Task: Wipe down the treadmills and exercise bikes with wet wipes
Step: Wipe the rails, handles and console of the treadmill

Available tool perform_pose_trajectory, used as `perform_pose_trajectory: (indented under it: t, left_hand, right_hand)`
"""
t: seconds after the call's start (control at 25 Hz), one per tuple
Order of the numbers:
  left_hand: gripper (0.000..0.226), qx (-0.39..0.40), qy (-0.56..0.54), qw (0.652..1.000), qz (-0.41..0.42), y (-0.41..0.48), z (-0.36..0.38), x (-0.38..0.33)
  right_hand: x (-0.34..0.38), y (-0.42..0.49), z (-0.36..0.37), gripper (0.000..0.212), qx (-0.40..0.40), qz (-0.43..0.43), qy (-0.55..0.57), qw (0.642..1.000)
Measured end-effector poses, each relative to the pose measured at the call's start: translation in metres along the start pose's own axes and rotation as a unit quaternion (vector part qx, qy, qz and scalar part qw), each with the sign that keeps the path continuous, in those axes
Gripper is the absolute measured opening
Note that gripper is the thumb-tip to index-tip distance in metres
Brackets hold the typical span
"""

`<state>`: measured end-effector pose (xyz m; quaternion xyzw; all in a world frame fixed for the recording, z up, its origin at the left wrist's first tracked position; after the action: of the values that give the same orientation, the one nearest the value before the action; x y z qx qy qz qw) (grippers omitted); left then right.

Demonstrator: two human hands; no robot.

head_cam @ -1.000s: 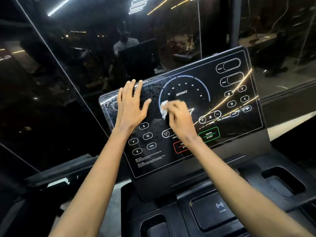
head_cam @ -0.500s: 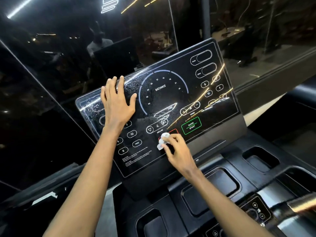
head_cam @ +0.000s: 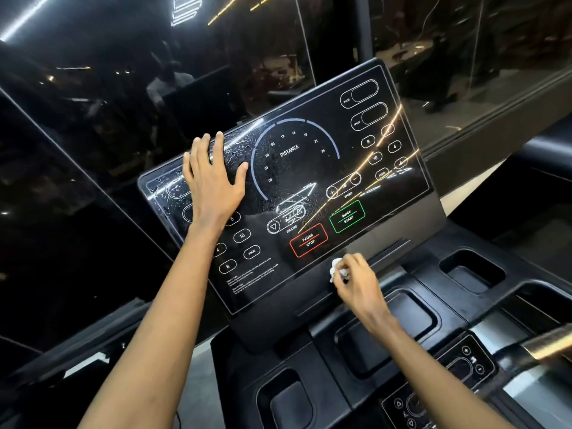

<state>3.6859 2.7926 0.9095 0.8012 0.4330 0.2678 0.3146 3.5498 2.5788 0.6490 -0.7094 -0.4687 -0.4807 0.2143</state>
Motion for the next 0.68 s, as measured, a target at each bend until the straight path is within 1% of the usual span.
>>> perform_pose_trajectory:
  t: [0.08, 0.12, 0.16, 0.2, 0.28, 0.32, 0.44, 0.48, 0.56, 0.6, 0.68]
  left_hand:
    - [0.071, 0.000, -0.005, 1.000, 0.003, 0.001, 0.000, 0.001]
    - [0.071, -0.002, -0.007, 1.000, 0.004, 0.001, 0.000, 0.000]
    - [0.071, -0.005, -0.007, 1.000, 0.003, 0.001, -0.001, 0.000]
    - [0.071, -0.007, -0.006, 1.000, 0.003, 0.001, -0.001, 0.000]
    - [0.071, -0.008, -0.007, 1.000, 0.004, 0.001, -0.001, 0.001]
    - [0.071, -0.006, -0.008, 1.000, 0.005, 0.001, -0.001, 0.001]
    - [0.070, -0.001, -0.004, 1.000, 0.012, 0.000, 0.000, 0.002]
    - [0.070, -0.001, 0.003, 1.000, 0.012, 0.001, -0.001, 0.002]
    - [0.070, 0.010, 0.021, 0.999, 0.023, 0.001, -0.001, 0.001]
    - [0.070, 0.022, 0.032, 0.999, 0.037, 0.002, -0.002, 0.002]
    - [0.070, 0.037, 0.053, 0.995, 0.070, 0.003, -0.006, 0.010]
  right_hand:
    - [0.000, 0.012, -0.013, 0.013, -0.030, 0.031, 0.021, 0.999]
    - [0.006, 0.017, -0.017, 0.011, -0.042, 0.032, 0.036, 0.998]
    - [0.017, 0.019, -0.017, 0.008, -0.049, 0.014, 0.049, 0.997]
    - [0.031, 0.021, -0.013, 0.006, -0.047, -0.022, 0.054, 0.997]
    - [0.058, 0.022, -0.002, 0.008, -0.022, -0.106, 0.049, 0.993]
    - [0.069, 0.029, -0.001, 0.010, -0.023, -0.123, 0.058, 0.990]
    - [0.094, 0.061, -0.015, 0.010, -0.088, -0.096, 0.126, 0.983]
    - [0.109, 0.066, -0.016, 0.010, -0.089, -0.113, 0.125, 0.982]
    - [0.138, 0.067, -0.009, 0.010, -0.067, -0.195, 0.082, 0.975]
    - [0.146, 0.070, -0.010, 0.010, -0.064, -0.217, 0.078, 0.971]
    - [0.150, 0.090, -0.020, 0.012, -0.103, -0.183, 0.114, 0.971]
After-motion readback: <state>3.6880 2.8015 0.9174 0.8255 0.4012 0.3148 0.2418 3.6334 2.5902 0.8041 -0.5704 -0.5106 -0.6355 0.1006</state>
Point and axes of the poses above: each hand's wrist, its own y-axis towards the middle knuckle, its own z-axis out of the palm, x = y × z, the point moved 7 cm from there along y, towards the middle knuckle, and after that the axes turned 13 degrees about z, right-handed, at the moved point
